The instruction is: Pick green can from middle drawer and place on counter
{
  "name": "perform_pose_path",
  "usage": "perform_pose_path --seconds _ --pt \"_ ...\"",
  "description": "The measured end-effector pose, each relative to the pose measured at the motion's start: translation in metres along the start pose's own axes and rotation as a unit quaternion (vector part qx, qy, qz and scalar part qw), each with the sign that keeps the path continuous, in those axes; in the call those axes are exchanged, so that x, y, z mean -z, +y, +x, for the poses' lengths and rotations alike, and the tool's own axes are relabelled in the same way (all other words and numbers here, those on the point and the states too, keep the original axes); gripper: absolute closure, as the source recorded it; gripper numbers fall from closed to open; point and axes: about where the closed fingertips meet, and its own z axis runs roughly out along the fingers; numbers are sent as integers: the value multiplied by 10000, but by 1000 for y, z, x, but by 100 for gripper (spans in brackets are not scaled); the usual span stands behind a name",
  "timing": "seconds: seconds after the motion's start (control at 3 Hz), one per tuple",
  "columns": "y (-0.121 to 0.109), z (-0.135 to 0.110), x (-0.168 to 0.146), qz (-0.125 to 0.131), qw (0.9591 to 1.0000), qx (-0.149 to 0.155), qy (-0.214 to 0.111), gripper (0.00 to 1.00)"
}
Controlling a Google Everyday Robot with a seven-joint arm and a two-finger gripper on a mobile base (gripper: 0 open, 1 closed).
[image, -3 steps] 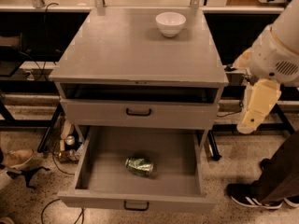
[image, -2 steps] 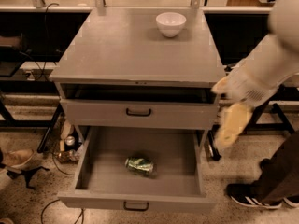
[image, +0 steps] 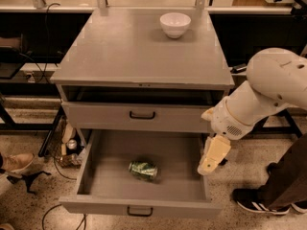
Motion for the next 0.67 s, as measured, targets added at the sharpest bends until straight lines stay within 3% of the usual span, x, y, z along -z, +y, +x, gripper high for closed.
perform_pose_path --seconds 0.33,0.67 --pt "-1 3 -20 -119 9999 -62 -19 0" --pt "-2 12 -69 -157 9995 -268 102 0"
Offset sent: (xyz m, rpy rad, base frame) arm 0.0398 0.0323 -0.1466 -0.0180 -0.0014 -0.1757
